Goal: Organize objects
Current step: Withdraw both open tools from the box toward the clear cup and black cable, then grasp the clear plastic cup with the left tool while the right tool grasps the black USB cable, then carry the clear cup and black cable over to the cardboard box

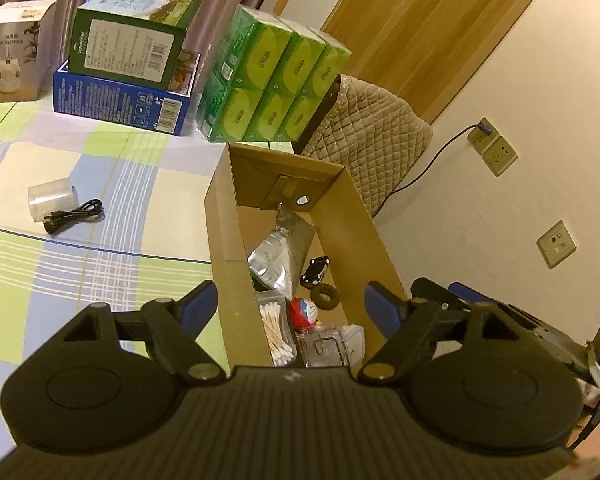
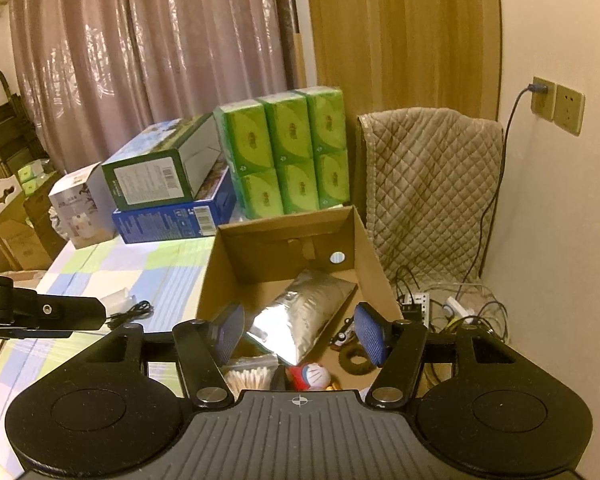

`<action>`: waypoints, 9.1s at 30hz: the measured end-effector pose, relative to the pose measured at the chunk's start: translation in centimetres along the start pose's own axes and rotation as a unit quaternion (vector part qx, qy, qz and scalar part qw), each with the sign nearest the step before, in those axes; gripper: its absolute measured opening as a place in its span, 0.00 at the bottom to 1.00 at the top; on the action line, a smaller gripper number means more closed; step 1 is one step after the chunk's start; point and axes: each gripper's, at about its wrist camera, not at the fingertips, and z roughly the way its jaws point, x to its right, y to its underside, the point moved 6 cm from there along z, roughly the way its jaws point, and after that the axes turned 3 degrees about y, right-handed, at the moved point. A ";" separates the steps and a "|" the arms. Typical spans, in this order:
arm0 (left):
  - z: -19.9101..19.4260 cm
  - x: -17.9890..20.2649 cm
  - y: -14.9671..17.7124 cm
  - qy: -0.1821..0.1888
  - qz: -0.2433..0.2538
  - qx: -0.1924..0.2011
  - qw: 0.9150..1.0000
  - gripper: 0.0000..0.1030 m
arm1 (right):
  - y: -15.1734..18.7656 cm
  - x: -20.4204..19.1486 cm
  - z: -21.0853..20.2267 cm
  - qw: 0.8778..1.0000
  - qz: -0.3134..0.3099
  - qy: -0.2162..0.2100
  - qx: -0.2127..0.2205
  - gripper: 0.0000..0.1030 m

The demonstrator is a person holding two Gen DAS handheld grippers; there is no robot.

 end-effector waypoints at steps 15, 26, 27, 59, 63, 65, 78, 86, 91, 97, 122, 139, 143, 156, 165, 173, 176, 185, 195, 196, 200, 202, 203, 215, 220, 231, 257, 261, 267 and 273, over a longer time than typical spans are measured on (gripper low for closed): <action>-4.5 -2.3 -0.3 -0.037 0.026 0.040 0.998 0.94 | 0.3 -3.9 -1.1 1.000 -0.015 -0.018 0.000 0.68; -9.1 -9.1 -1.0 -0.112 0.056 0.061 0.990 0.99 | 2.0 -7.8 0.4 0.998 -0.041 -0.035 -0.018 0.83; -9.4 -9.8 -1.1 -0.120 0.059 0.062 0.989 0.99 | 2.0 -8.2 0.6 0.998 -0.043 -0.037 -0.019 0.83; -10.4 -24.2 -0.2 -0.202 0.107 -0.007 0.974 0.99 | 5.2 -22.4 8.0 0.971 -0.198 -0.120 -0.063 0.84; -9.8 -24.9 -0.5 -0.201 0.119 -0.019 0.972 0.99 | 5.3 -23.7 9.6 0.958 -0.243 -0.134 -0.069 0.84; -9.2 -25.2 -0.6 -0.201 0.129 -0.029 0.971 0.99 | 5.4 -24.5 10.6 0.947 -0.281 -0.141 -0.071 0.84; -2.4 -26.4 -4.0 -0.180 0.281 -0.094 0.938 0.98 | 6.2 -28.6 19.4 0.835 -0.490 -0.231 -0.101 0.66; 2.6 -28.1 -5.7 -0.160 0.330 -0.128 0.921 0.87 | 7.1 -29.4 26.2 0.803 -0.534 -0.244 -0.105 0.52; 5.1 -29.8 -6.4 -0.149 0.328 -0.127 0.924 0.87 | 8.1 -30.3 29.1 0.781 -0.565 -0.244 -0.106 0.49; 8.0 -31.1 -5.8 -0.152 0.332 -0.142 0.920 0.87 | 9.0 -30.8 31.9 0.775 -0.566 -0.252 -0.124 0.40; 15.0 -29.7 -7.7 -0.097 0.347 -0.148 0.921 0.72 | 6.8 -25.4 33.6 0.872 -0.382 -0.152 -0.266 0.10; 17.1 -29.2 -7.1 -0.100 0.295 -0.219 0.925 0.44 | 5.1 -24.4 31.4 0.925 -0.246 -0.118 -0.264 0.10; 15.1 -28.9 -5.7 -0.105 0.256 -0.229 0.933 0.44 | 5.6 -24.7 28.6 0.931 -0.222 -0.128 -0.260 0.10; 7.2 -24.8 4.6 -0.092 0.189 -0.251 0.945 0.45 | 14.2 -21.8 19.0 0.950 -0.050 -0.129 -0.280 0.10; 6.5 -23.0 6.0 -0.067 0.187 -0.244 0.949 0.64 | 16.7 -19.3 16.7 0.957 0.029 -0.118 -0.263 0.10; 7.8 -22.0 6.8 -0.071 0.250 -0.251 0.933 0.64 | 17.0 -19.0 16.7 0.961 0.040 -0.129 -0.242 0.10; 8.3 -22.1 6.7 -0.070 0.254 -0.258 0.929 0.64 | 17.0 -18.9 16.9 0.962 0.040 -0.130 -0.236 0.10; 8.8 -22.2 7.1 -0.086 0.274 -0.267 0.920 0.53 | 17.7 -19.0 17.3 0.961 0.047 -0.134 -0.238 0.10; 7.7 -23.0 7.2 -0.093 0.220 -0.244 0.940 0.46 | 17.4 -18.7 17.1 0.964 0.049 -0.131 -0.225 0.10; 7.3 -23.0 7.1 -0.092 0.204 -0.235 0.946 0.46 | 17.3 -18.7 16.9 0.964 0.052 -0.132 -0.223 0.10; 5.5 -22.6 7.0 -0.084 0.143 -0.199 0.966 0.46 | 16.2 -18.4 15.4 0.966 0.062 -0.135 -0.210 0.10; 4.5 -22.2 7.0 -0.081 0.115 -0.180 0.973 0.46 | 15.4 -18.4 14.0 0.968 0.065 -0.137 -0.200 0.10; 4.1 -22.0 6.8 -0.081 0.104 -0.171 0.976 0.46 | 14.9 -18.3 13.2 0.969 0.064 -0.138 -0.192 0.10; -3.7 -17.5 6.0 -0.083 0.021 -0.056 0.995 0.45 | 10.7 -16.8 4.7 0.979 0.072 -0.142 -0.124 0.10; -6.4 -15.2 6.5 -0.089 0.009 -0.025 0.996 0.46 | 10.2 -16.0 2.0 0.981 0.074 -0.146 -0.107 0.10; -9.0 -11.6 8.4 -0.101 0.009 -0.002 0.995 0.46 | 9.9 -14.4 -1.9 0.988 0.044 -0.126 -0.077 0.10; -5.8 -3.8 9.4 -0.075 0.043 -0.008 0.996 0.45 | 10.2 -3.9 -5.0 0.995 0.073 -0.044 -0.048 0.10; -4.9 -2.3 9.5 -0.064 0.046 -0.011 0.997 0.45 | 10.0 -2.5 -5.4 0.996 0.075 -0.034 -0.043 0.10; -3.6 0.3 9.8 -0.045 0.054 -0.017 0.997 0.45 | 9.9 -0.5 -5.5 0.996 0.075 -0.020 -0.044 0.10; -1.8 2.8 9.5 -0.030 0.062 -0.022 0.997 0.46 | 9.7 1.1 -5.4 0.996 0.071 -0.008 -0.045 0.10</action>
